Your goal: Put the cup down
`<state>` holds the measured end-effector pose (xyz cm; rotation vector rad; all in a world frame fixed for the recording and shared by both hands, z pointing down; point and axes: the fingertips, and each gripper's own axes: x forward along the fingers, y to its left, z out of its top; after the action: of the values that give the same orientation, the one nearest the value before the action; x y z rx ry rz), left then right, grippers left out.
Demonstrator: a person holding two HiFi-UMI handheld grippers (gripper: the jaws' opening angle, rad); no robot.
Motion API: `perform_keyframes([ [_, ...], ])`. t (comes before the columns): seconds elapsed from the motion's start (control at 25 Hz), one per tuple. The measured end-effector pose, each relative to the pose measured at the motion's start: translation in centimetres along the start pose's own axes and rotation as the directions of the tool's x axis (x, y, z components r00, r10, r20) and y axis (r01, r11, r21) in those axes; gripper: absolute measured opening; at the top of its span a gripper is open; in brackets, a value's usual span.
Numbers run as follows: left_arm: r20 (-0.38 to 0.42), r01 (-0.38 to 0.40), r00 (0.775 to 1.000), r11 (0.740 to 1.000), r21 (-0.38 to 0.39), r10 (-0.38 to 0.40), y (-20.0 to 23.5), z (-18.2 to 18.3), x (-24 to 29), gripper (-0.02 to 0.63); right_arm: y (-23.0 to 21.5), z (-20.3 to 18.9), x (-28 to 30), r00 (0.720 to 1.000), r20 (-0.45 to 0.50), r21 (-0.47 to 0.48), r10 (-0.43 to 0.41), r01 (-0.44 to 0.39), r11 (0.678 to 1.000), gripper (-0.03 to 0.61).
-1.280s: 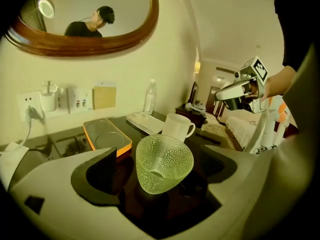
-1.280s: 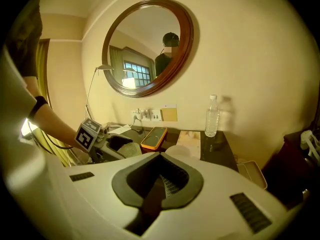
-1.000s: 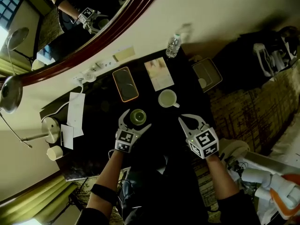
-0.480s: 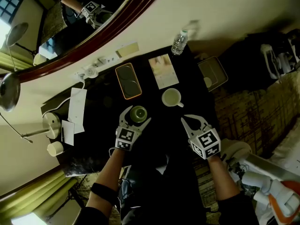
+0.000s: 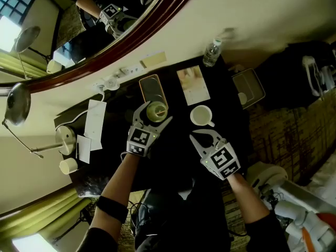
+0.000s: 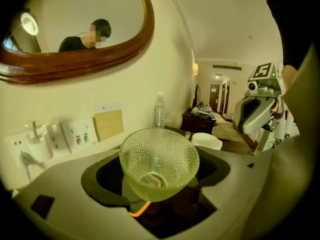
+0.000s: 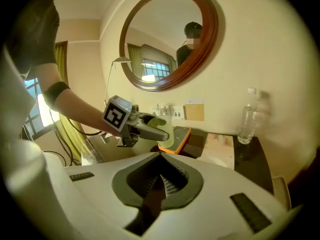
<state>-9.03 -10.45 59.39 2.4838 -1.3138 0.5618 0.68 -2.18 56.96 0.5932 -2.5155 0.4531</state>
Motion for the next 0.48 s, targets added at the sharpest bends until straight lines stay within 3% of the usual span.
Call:
perform_keyframes([
  [0.28,0.000,-0.045,0.999,0.998,0.051,0.045,5.3,2.9,3.2,0.393,4.7,2.7,4.4,0.983,0.001,-0.099,0.185,-0.184,0.978,0.012],
  [0.48,-0.008,-0.078,0.997,0.997,0.030,0.078,7.9,3.0,5.4,0.393,7.6,2.6,6.7,0.958,-0.025,-0.151,0.286,-0.286,0.946,0.014],
])
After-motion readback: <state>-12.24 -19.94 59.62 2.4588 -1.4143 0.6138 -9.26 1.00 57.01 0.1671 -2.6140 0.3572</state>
